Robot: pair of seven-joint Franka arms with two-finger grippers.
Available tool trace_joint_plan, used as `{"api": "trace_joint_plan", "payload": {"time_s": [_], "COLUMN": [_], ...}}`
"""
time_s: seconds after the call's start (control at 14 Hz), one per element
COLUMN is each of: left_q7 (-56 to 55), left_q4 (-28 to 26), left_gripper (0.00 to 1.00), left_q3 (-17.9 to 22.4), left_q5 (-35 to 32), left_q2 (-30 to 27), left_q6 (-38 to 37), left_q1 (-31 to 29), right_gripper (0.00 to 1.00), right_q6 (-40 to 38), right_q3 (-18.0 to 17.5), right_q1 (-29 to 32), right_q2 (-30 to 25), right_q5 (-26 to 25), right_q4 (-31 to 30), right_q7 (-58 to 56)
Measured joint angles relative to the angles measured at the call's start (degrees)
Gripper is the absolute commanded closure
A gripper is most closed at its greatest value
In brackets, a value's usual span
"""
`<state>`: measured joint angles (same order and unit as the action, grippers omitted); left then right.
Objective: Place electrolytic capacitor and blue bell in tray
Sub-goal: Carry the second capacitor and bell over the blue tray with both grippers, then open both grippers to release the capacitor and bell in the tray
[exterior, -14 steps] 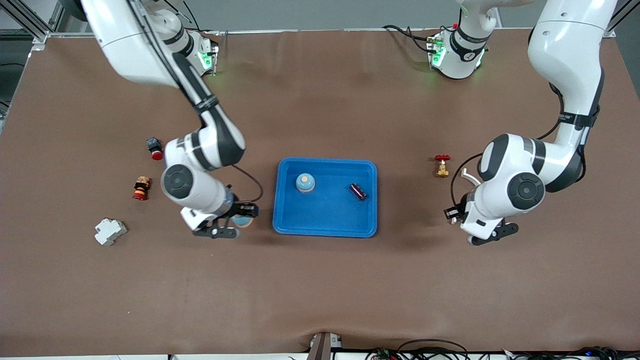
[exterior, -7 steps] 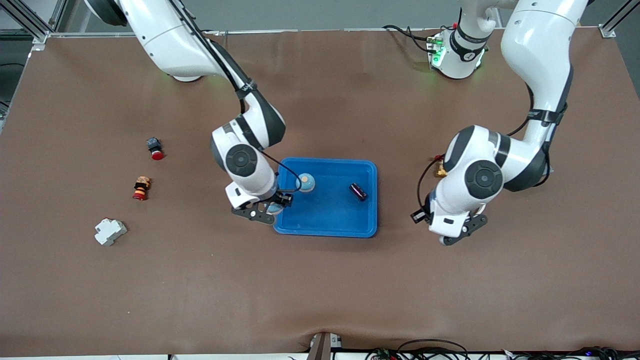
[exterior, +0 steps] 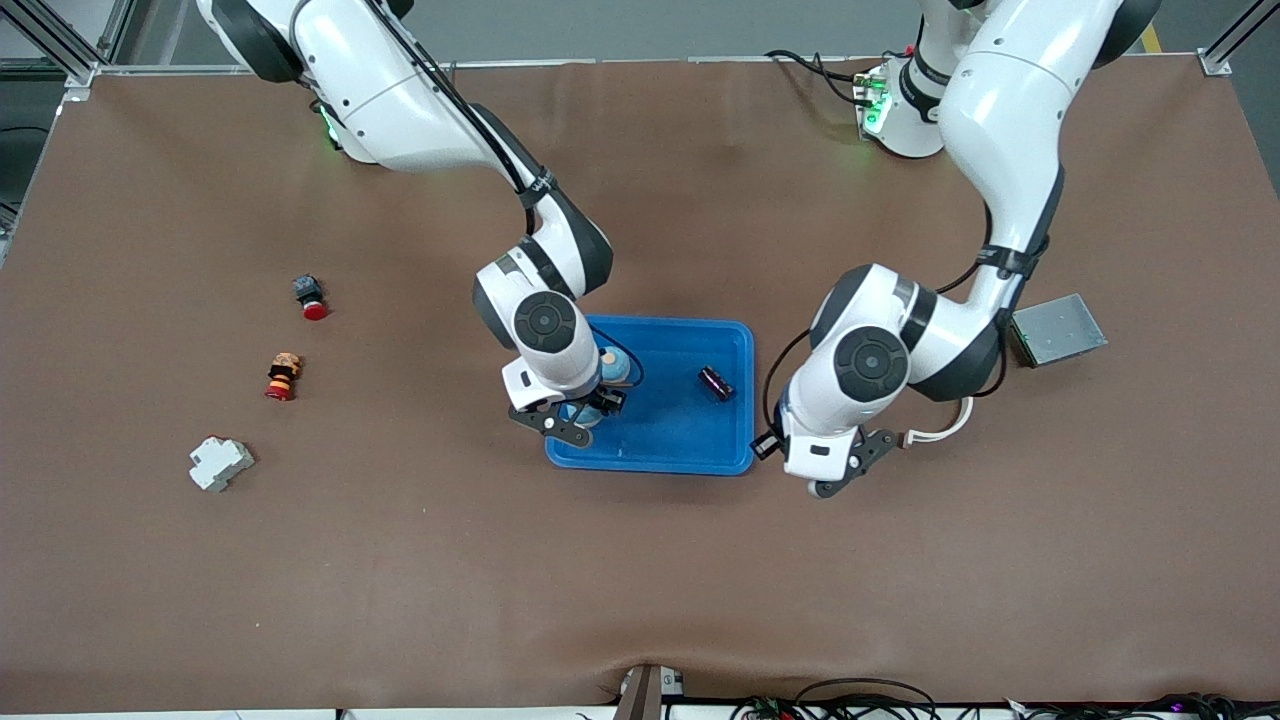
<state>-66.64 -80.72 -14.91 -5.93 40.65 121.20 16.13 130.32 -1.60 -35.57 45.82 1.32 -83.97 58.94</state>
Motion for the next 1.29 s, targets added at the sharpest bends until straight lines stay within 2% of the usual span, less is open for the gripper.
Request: {"api": "trace_joint_plan", "payload": {"time_s": [0.36,0.86,1.29], "left_q7": [-5.26,-11.23,-15.01], "left_q4": [0.07,0.20,0.21], "left_gripper": [1.00,1.00,1.00], "left_q3": [0.09,0.11,0.15], "left_q5": [0.00,0.00,0.00], "left_q2": [2.38,4.91,6.48], "left_q6": [7.35,11.52,11.69], "left_q1": [2.55,4.24,5.95], "right_gripper": [1.00,1.00,1.00], "right_q6": [0.14,0.26,1.16], "right_q3": [0.09,0.12,0.18], "right_q1": [-0.48,-1.70,-2.09], "right_q2": [1.61,3.73,4.38], "right_q5": [-0.09,-0.20,-0.40], "right_q4": [1.94,3.88,3.96], "right_q7": [2.53,4.70,4.83]}}
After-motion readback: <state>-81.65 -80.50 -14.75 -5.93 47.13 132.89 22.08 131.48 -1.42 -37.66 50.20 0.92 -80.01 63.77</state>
